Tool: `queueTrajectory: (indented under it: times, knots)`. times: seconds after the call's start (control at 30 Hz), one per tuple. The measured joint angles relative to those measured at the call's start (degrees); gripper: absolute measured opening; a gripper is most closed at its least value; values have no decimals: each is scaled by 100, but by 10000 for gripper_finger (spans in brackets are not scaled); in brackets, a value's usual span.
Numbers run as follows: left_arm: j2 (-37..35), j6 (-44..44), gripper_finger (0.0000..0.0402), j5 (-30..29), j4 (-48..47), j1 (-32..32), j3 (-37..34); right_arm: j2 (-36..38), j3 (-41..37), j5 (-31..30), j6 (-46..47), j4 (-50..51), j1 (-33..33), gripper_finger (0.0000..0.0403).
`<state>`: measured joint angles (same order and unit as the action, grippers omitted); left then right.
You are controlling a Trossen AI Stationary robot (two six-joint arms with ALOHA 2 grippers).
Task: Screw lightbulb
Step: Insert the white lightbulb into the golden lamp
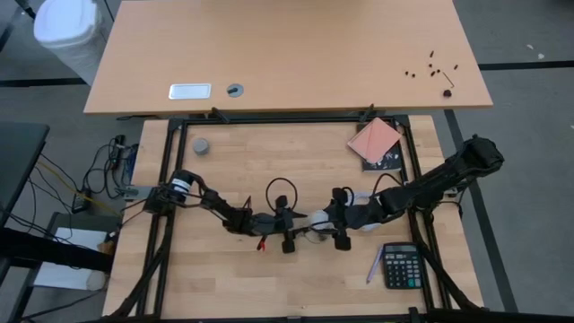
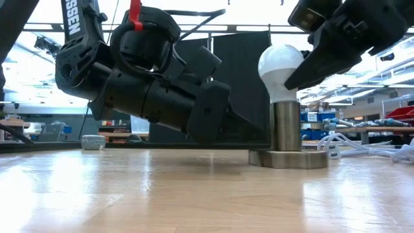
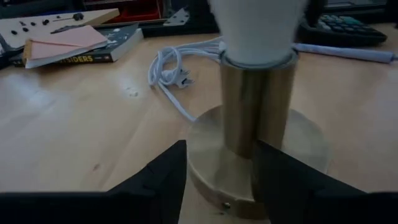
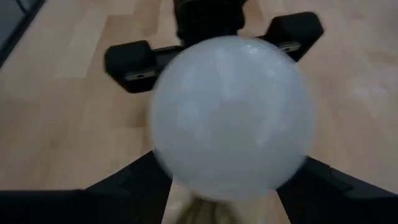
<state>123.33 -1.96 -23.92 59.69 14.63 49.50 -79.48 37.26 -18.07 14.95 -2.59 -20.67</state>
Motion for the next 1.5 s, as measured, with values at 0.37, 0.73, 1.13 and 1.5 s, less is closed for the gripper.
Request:
queueTrajectory:
  times: [0.37,0.73,1.13,1.5]
  knots:
    - [-7,-155,193,403,160,0,6,-2,0,-30,-18,-73,52,263]
    - [98,-505,280,410,316,-50,102,-9,0,-28,-12,-163,55,263]
    - [737,-270,285,402,655,-55,725,-11,-2,-28,-2,-194,63,263]
    - [737,-302,211,60,529,-55,730,-11,-2,-34,-6,-206,66,263]
